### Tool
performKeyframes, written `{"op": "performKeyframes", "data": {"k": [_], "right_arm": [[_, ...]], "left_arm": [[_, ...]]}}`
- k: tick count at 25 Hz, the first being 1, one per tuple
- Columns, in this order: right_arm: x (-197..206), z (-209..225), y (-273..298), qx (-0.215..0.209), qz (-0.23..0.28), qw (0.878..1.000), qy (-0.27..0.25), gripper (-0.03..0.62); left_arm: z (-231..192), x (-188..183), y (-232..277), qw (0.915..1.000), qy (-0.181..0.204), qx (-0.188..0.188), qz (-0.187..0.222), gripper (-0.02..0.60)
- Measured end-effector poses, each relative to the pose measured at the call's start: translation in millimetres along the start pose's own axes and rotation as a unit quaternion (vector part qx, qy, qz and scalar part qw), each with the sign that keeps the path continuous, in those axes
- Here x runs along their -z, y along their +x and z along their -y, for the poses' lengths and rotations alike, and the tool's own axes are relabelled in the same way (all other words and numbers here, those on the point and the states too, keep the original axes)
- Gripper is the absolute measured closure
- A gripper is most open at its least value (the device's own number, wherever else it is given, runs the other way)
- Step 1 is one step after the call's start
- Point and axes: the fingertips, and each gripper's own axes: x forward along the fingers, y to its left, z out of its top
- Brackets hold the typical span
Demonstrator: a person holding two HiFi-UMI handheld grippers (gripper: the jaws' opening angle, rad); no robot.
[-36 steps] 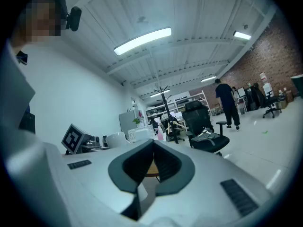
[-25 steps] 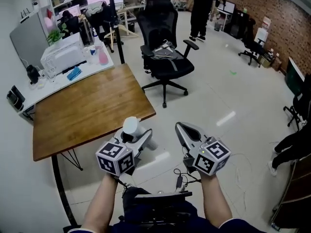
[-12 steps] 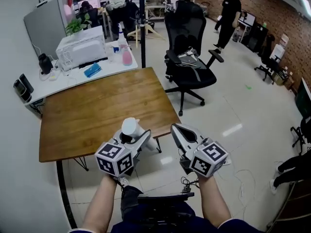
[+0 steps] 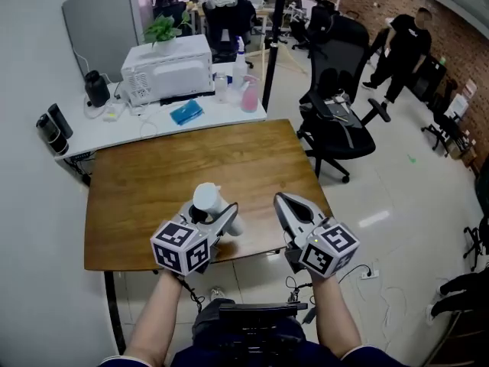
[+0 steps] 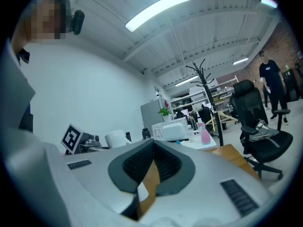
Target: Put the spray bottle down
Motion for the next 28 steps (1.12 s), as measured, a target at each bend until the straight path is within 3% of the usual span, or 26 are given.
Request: {"op": "performKeyframes", "data": {"k": [11,20,28], "right_arm": [[24.5,-43.2,141.2,-0.063,-0.045,0.996,-0.037,0.594],[42.9,-67.8,194.0,-0.14,-0.073,0.986,-0.053,0.594],[55.2,-75.2,213.6,-0.174,-0.089,0.98,-0.05,0.594]], "left_arm": [[-132.6,-21.4,-43.6,0.9957,0.017,-0.091,0.007,0.342],[-181.7,-19.0,-67.7,0.9838,0.013,-0.179,0.008,0.342],[-208.0,-14.2,-73.1,0.9734,0.015,-0.229,0.004,0.342]]}}
